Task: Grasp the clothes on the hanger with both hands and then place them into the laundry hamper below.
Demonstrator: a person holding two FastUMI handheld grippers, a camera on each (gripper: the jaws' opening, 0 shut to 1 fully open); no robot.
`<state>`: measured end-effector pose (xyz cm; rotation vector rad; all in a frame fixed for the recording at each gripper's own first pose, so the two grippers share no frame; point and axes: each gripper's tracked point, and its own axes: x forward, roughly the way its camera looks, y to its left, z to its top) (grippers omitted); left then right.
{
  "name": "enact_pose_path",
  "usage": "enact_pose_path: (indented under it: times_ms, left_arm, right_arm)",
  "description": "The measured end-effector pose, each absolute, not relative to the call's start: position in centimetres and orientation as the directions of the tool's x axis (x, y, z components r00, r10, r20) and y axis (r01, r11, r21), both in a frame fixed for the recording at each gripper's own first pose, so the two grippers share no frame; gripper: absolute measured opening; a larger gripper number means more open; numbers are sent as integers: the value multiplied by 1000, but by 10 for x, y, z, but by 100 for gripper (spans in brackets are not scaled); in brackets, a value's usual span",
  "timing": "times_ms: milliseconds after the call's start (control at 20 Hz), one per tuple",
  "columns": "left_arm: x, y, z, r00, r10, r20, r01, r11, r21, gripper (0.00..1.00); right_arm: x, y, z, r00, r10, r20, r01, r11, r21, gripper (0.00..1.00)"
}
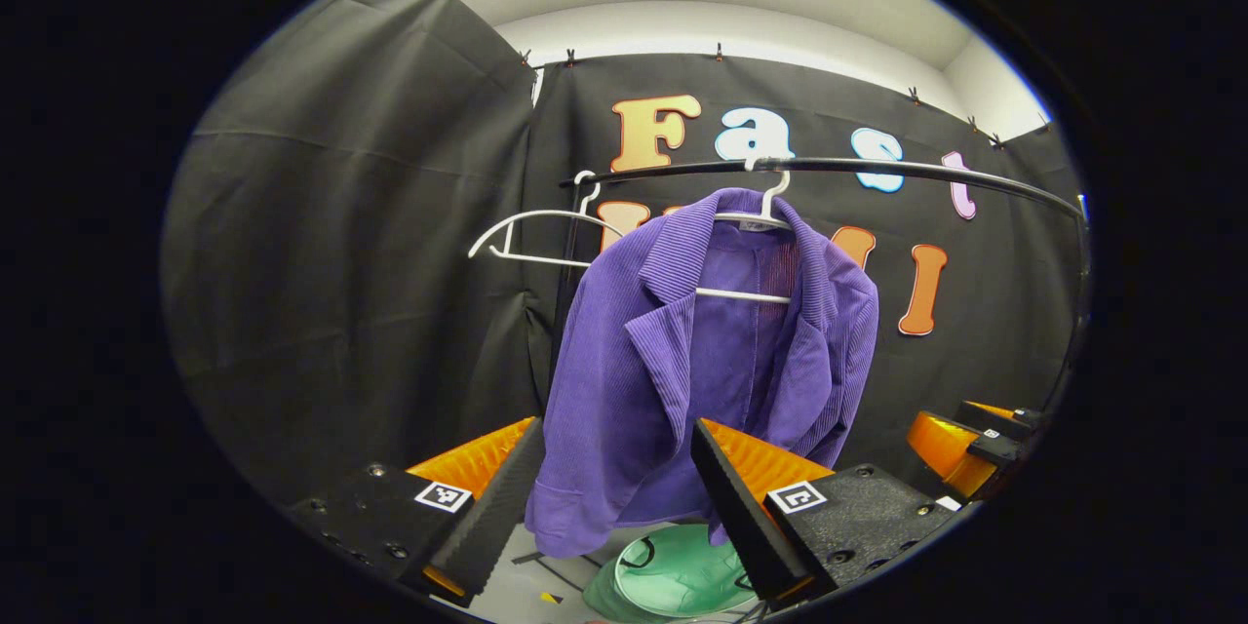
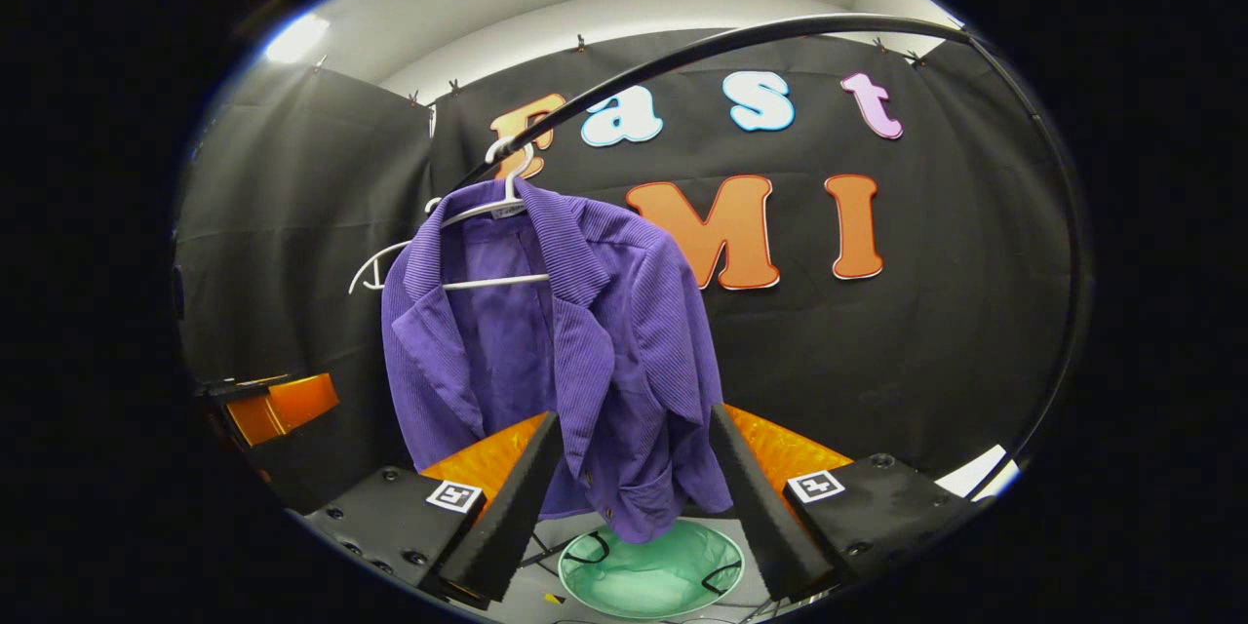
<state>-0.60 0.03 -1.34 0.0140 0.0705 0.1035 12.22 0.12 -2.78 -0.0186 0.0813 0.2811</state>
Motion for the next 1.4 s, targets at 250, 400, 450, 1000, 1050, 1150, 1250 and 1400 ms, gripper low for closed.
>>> enact_pose_path:
  times_ms: [250, 400, 450, 1000, 1050, 1150, 1250, 1400]
  left_arm:
    - [-7, 8, -14, 990, 116, -78, -112, 993, 46, 92]
    - [-5, 6, -15, 991, 102, -84, -100, 994, 34, 92]
    - [-4, 6, -15, 991, 100, -86, -97, 995, 31, 92]
    - [8, 2, -12, 997, 23, -72, -23, 1000, 7, 95]
    - [9, 0, -13, 997, 11, -72, -11, 1000, 2, 92]
    - [9, -2, -14, 997, -14, -76, 14, 1000, 7, 92]
    - [10, -1, -14, 996, -30, -83, 32, 999, 16, 92]
    - [10, -4, -15, 995, -46, -88, 46, 999, 2, 92]
  right_arm:
    - [152, 28, -35, 950, 297, -95, -300, 954, -9, 98]
    - [171, 44, -37, 952, 290, -96, -291, 957, 9, 98]
    - [176, 50, -36, 954, 286, -92, -286, 958, 10, 98]
    - [245, 91, -52, 979, 183, -94, -187, 982, -37, 99]
    - [251, 92, -55, 982, 165, -94, -170, 984, -47, 99]
    - [264, 94, -64, 986, 134, -100, -141, 988, -64, 90]
    - [276, 97, -72, 988, 111, -104, -119, 990, -76, 90]
    - [291, 96, -76, 991, 83, -110, -93, 992, -91, 85]
